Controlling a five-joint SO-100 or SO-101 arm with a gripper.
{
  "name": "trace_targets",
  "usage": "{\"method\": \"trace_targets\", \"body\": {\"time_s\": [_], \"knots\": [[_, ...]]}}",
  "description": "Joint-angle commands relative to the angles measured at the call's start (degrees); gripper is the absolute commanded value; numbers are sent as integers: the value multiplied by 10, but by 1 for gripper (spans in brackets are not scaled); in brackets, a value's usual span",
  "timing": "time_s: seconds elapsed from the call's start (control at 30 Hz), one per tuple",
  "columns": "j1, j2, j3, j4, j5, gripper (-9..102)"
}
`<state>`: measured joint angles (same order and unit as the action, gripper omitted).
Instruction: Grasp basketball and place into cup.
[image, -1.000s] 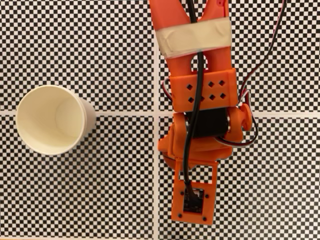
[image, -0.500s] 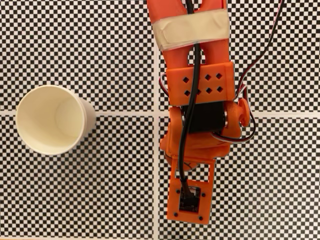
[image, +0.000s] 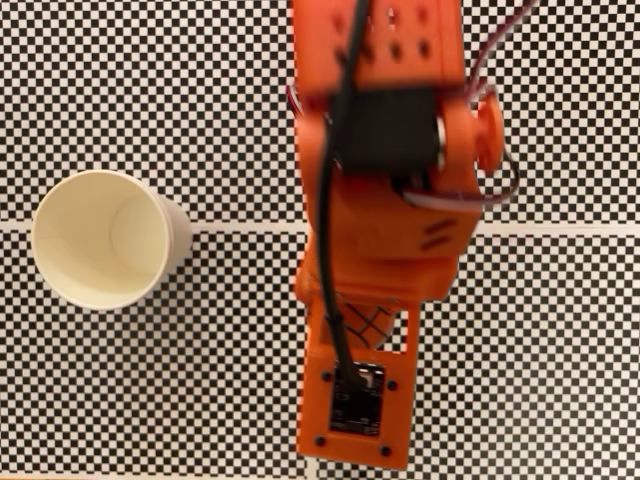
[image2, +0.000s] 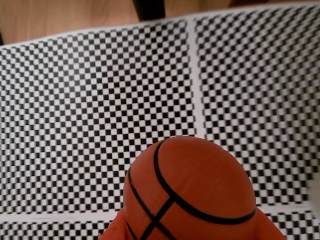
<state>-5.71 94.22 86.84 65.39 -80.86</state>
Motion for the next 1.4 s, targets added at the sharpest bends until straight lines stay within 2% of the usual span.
{"method": "trace_targets", "body": {"time_s": [0.0,0.5,0.97,1.37], "knots": [[11,62,-4,20,-8,22],[105,182,-1,53,-22,22],[221,178,-21,47,-66,20],[276,116,-90,46,-97,19]]}}
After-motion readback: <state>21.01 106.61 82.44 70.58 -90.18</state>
